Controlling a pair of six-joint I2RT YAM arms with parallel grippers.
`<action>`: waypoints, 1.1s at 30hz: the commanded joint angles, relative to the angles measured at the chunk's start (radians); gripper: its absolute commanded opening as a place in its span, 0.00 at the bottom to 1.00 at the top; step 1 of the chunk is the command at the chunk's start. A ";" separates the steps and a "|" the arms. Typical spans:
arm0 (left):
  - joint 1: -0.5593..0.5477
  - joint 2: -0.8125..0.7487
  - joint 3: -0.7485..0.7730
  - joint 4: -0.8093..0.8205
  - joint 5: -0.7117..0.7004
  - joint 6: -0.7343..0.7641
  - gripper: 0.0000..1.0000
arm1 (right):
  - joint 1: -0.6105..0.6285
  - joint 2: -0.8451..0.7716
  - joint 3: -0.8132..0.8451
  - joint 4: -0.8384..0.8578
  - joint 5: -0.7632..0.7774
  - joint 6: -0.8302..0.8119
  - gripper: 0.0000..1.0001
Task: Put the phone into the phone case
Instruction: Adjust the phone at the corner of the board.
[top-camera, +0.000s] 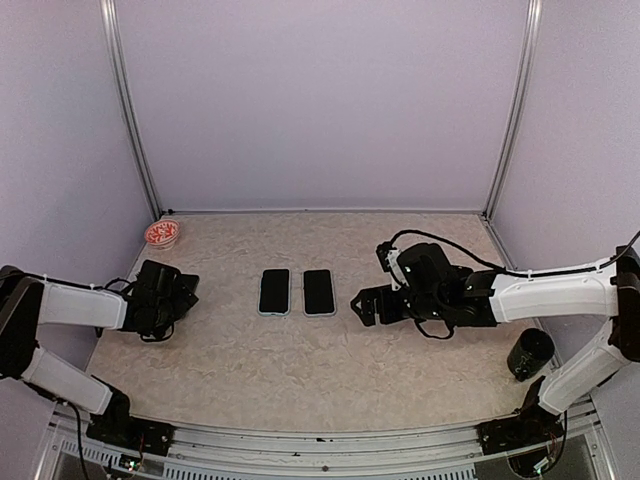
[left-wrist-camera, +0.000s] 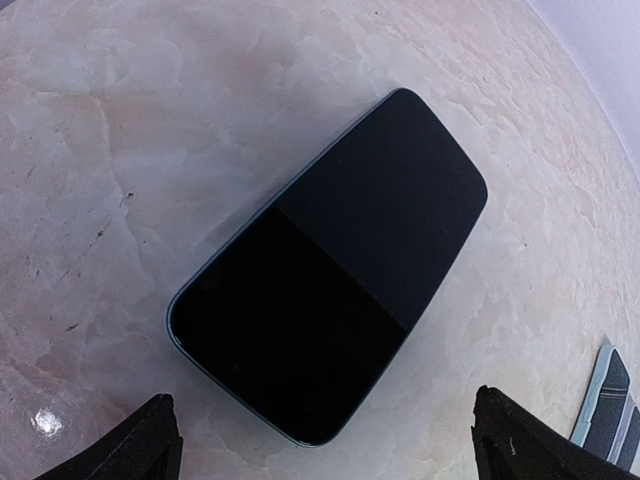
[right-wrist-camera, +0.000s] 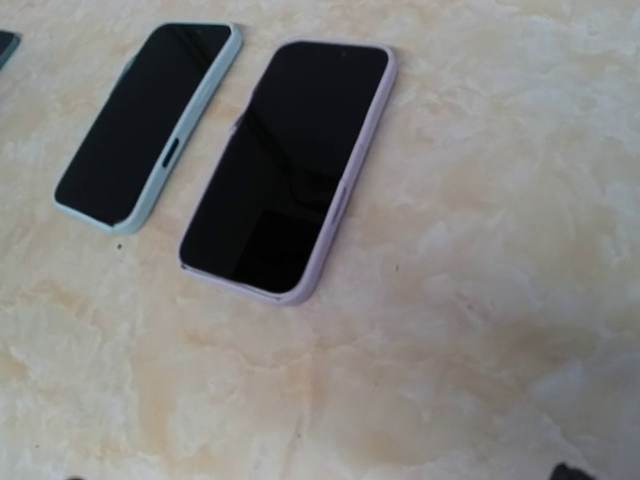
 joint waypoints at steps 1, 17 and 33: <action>0.006 -0.013 -0.022 0.024 0.020 0.015 0.99 | -0.008 0.031 0.035 0.013 -0.006 -0.014 0.99; 0.004 -0.044 -0.077 0.082 0.075 0.017 0.99 | -0.007 0.062 0.046 0.025 -0.020 -0.008 0.99; -0.043 -0.057 -0.085 0.098 0.097 0.010 0.99 | -0.008 0.050 0.035 0.031 -0.014 -0.005 1.00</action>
